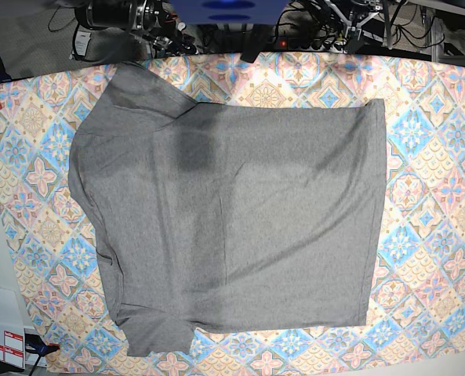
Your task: Fold the T-shirt properly
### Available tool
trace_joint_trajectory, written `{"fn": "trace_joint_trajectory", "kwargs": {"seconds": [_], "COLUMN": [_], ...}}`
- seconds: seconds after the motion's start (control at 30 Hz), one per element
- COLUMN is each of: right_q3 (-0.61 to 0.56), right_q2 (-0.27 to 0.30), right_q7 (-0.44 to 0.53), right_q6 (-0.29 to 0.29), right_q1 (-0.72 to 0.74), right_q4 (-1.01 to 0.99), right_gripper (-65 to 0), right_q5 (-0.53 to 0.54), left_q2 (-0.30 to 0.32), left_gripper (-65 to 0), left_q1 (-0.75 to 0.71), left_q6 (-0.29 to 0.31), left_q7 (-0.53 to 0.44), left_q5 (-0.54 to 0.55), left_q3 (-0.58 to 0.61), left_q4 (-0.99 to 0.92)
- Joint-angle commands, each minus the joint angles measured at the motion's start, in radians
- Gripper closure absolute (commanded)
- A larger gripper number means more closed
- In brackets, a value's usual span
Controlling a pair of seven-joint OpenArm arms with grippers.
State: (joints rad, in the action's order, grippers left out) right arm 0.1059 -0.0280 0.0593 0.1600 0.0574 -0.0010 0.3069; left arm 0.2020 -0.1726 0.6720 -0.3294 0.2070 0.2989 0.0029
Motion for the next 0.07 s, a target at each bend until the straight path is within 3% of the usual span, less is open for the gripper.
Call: {"fn": "trace_joint_trajectory", "kwargs": {"seconds": [0.0, 0.03], "right_q3": [0.002, 0.002], "right_q2": [0.0, 0.0], "right_q7": [0.007, 0.007], "right_q6": [0.008, 0.008], "right_q1": [0.003, 0.003], "right_q4": [0.001, 0.001], "right_gripper": [-9.3, -9.3], "right_q5": [0.002, 0.002], "left_q2": [0.009, 0.007], "left_gripper": [-14.0, -14.0], "left_q1": [-0.008, -0.008], "left_q6": [-0.022, -0.034], "left_q7": [-0.006, -0.006], "left_q5": [0.012, 0.012], "left_q3": [0.001, 0.001], "left_q4": [-0.003, -0.003]}}
